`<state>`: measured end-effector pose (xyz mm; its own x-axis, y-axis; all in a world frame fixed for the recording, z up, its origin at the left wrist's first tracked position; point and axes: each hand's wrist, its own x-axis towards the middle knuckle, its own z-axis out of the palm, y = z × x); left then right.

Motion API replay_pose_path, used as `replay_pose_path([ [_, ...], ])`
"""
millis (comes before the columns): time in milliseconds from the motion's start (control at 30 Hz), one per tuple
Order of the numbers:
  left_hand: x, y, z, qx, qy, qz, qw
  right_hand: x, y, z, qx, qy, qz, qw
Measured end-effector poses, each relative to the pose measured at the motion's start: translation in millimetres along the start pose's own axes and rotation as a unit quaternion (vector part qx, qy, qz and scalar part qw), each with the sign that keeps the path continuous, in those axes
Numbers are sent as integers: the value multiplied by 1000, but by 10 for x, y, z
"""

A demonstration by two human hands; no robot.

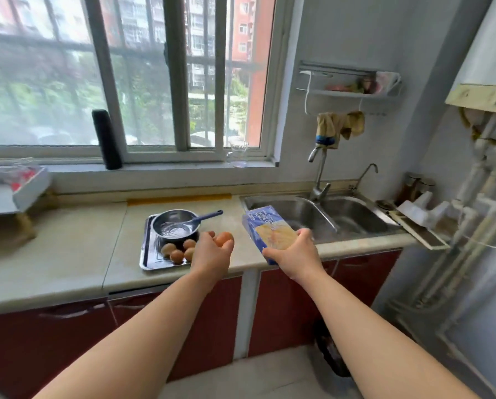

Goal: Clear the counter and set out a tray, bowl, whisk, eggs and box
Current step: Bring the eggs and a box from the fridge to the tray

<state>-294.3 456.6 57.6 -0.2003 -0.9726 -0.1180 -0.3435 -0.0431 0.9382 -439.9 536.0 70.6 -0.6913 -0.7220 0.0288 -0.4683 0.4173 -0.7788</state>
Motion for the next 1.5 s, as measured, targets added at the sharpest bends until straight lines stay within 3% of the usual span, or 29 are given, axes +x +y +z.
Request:
replay_pose_path([
  [267,964,-550,-983,38,54,-40,997,360,-635,1185,-33,-81,10,996],
  [533,1657,-1132,-1425,57,36,-82,994,695,-718,2055,-37,-127,45,990],
  [1100,2552,-1805,-1080,52,68,-162,983,1808,-351,2868,-100,-248,20,963],
  [1500,3004,-1967,-663,92,90,-213,969,2433,-319,3173,-21,-270,-5,963],
])
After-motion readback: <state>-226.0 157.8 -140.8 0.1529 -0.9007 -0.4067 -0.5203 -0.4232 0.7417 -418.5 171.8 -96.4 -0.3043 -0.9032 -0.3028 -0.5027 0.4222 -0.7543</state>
